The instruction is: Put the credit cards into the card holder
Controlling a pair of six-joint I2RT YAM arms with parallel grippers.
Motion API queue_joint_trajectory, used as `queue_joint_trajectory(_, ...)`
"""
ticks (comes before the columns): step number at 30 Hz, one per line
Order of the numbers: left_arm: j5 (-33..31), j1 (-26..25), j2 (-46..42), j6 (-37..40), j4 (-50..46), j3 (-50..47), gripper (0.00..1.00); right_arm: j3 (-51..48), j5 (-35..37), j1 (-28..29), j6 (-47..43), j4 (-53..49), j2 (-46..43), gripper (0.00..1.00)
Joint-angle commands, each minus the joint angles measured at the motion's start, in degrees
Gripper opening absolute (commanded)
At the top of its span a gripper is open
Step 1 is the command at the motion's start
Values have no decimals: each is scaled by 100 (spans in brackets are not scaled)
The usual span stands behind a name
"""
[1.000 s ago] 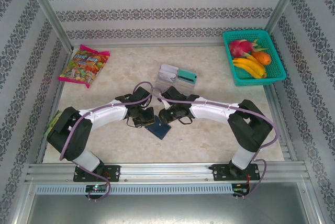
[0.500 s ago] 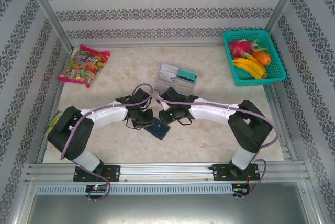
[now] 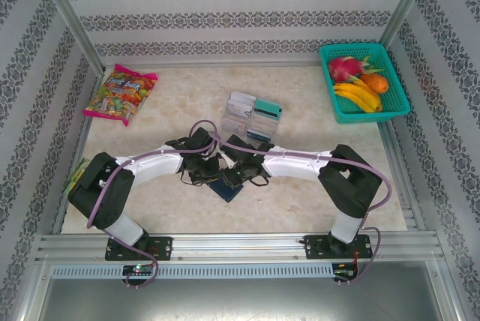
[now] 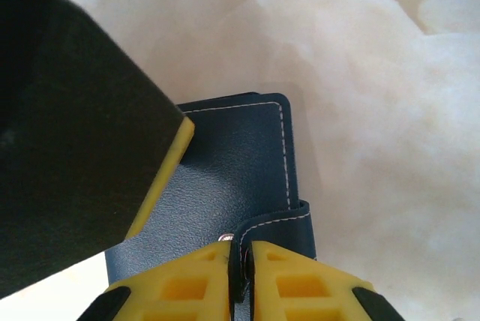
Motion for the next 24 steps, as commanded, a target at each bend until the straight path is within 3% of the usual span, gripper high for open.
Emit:
queue_joint_trajectory(1,-209,-63,117,5,-42,-115,0,130,162,179,-214,-274,204,14)
queue_joint_trajectory(10,-258,-51,117,47,-112,-105,0,-157,80,86,-210,-134,-210,28)
queue_joint_trajectory(18,-271,-43,100,58,-158,-47,0,-254,-503,-198,-38,119,-844,29)
queue_joint_trajectory(24,-245,-43,117,76,-142,-25,0,-861,-1275,-817,441,908,-1072,27)
